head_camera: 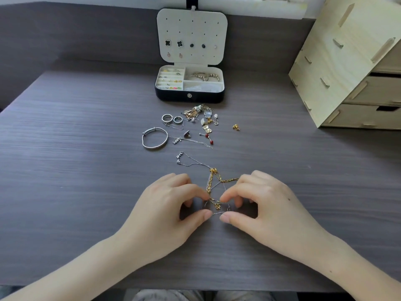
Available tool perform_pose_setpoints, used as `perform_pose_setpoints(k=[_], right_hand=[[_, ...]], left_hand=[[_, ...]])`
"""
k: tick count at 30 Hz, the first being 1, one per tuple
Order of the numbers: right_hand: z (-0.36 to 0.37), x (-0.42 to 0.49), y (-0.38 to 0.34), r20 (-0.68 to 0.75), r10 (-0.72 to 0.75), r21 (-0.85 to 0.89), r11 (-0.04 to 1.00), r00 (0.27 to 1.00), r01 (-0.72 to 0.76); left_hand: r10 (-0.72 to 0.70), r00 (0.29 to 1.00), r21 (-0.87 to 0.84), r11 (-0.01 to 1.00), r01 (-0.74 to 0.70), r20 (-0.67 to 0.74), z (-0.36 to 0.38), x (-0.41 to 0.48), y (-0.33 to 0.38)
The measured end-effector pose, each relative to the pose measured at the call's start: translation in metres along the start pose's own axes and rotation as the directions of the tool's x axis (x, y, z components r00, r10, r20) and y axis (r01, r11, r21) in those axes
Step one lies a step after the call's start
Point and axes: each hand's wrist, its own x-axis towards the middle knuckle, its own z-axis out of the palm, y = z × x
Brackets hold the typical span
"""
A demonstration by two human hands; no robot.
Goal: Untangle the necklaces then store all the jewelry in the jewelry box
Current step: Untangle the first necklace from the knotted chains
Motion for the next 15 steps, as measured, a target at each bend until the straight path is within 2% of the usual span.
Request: perform_pose_setpoints(k=[8,15], right_hand=[[0.01,0.002,-0.006,-0.044,-0.083,-0.107,0.991,0.996,0.078],[0.005,-0.005,0.002,-0.049,0.021,-0.072,0.997,0.999,-0.025]], left_hand=[[0.121,0.99,0.059,0.99,-0.125,0.07,-0.008,-0.011,-0.011],[0.204,0.977,0.049,0.977,-0.207,0.054,-0.004,-0.004,-0.007]])
